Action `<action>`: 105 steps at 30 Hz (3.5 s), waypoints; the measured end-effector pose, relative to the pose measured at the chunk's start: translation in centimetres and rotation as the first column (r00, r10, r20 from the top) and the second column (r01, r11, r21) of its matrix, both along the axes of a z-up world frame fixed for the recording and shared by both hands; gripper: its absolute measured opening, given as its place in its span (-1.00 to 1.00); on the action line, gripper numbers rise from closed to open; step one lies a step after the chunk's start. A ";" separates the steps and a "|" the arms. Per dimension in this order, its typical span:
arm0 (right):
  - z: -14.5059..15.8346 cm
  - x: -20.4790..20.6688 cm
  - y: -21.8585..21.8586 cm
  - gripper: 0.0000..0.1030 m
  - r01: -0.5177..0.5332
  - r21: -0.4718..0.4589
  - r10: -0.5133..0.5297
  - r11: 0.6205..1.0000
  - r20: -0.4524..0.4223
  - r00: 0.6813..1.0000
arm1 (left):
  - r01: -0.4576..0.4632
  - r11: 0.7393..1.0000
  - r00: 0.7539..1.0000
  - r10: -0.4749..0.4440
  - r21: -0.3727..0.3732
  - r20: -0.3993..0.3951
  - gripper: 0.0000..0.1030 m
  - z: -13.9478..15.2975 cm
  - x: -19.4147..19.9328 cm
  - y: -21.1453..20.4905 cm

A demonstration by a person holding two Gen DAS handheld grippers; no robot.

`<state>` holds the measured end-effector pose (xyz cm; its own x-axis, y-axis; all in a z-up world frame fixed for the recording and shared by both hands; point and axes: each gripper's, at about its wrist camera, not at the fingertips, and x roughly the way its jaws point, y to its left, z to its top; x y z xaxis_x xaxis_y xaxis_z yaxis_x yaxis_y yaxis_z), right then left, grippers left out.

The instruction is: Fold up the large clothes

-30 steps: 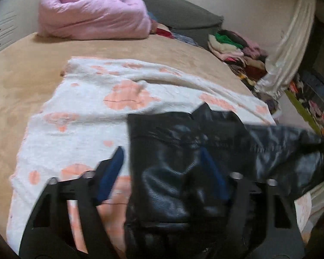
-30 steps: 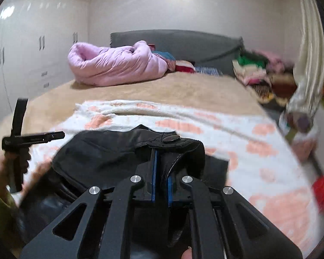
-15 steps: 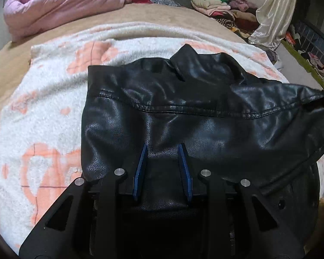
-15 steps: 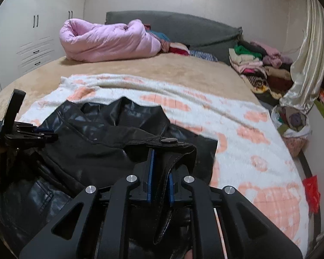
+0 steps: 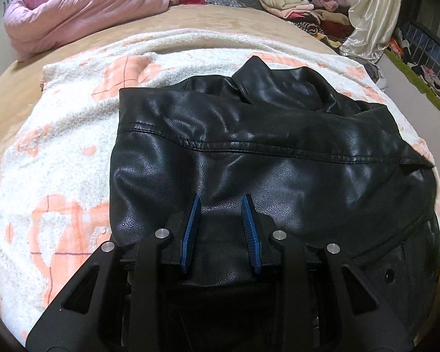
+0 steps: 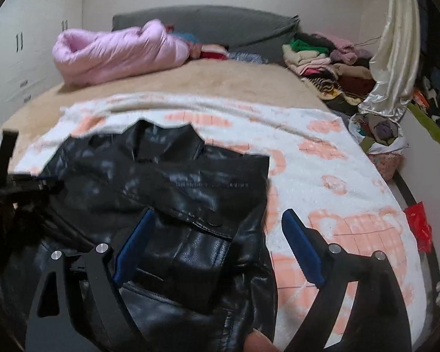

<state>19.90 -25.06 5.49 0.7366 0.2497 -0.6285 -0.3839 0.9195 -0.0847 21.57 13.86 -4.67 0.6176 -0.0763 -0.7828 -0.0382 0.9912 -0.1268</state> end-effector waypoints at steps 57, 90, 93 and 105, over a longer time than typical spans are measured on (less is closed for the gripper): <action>-3.7 0.9 0.1 -0.26 0.084 0.118 -0.083 0.989 -0.008 0.996 | 0.168 0.979 0.986 -0.168 0.113 -0.014 0.01 0.4 -1.9 -7.0; -3.4 -2.4 2.6 0.83 -0.027 0.172 0.045 0.985 -0.106 0.993 | 0.158 0.987 0.985 -0.159 0.022 0.061 0.81 4.5 -3.6 -6.6; -2.5 -3.0 2.3 0.87 -0.024 0.183 0.040 0.983 -0.084 0.996 | 0.155 0.988 0.986 -0.155 0.016 0.065 0.81 4.9 -3.8 -6.4; 0.1 -5.5 1.9 0.89 -0.036 0.185 0.044 0.982 -0.039 0.998 | 0.133 0.991 0.986 -0.133 0.005 0.100 0.81 7.0 -5.5 -5.9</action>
